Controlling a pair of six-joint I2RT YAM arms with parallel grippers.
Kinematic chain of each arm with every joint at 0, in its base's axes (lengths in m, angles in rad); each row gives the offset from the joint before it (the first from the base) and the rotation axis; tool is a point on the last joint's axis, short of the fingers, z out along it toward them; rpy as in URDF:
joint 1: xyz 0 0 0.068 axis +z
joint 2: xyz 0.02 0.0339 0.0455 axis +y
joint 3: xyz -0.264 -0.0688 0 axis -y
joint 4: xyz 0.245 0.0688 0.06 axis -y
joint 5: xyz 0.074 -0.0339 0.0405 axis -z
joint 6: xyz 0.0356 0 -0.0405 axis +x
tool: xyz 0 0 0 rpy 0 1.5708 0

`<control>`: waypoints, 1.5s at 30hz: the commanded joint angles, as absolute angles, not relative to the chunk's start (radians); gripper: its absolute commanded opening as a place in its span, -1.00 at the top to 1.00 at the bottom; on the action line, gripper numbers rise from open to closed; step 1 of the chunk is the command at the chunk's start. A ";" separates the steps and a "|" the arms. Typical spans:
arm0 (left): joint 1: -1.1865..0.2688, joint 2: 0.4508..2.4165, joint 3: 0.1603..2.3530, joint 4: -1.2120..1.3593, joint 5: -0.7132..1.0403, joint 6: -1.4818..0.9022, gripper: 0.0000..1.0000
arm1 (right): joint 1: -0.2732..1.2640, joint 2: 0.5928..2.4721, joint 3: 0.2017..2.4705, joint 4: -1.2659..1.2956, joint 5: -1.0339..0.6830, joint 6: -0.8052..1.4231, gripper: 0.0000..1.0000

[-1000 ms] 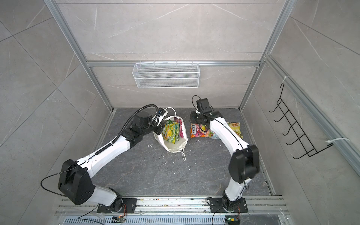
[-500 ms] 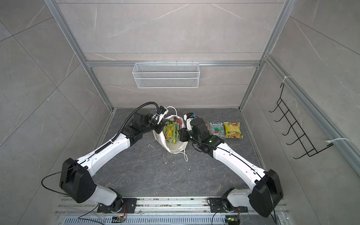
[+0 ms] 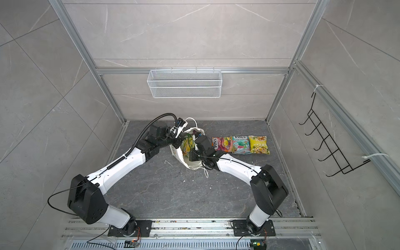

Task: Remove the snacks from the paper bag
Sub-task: 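Reach the right gripper down into the paper bag toward the green packets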

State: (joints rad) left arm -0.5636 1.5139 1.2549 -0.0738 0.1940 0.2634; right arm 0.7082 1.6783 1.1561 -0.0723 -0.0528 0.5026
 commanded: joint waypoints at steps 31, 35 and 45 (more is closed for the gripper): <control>-0.569 1.498 1.265 -0.014 0.218 0.255 1.00 | 0.716 1.948 1.413 -0.286 0.304 0.713 0.13; -0.569 1.501 1.267 -0.013 0.221 0.253 1.00 | 0.716 1.978 1.430 -0.290 0.308 0.727 0.12; -0.569 1.502 1.269 -0.017 0.221 0.253 1.00 | 0.716 2.040 1.463 -0.231 0.267 0.728 0.62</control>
State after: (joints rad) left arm -0.5655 1.5139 1.2545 -0.0742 0.1940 0.2634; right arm 0.7151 2.0201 1.4384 -0.2375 0.2741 0.7216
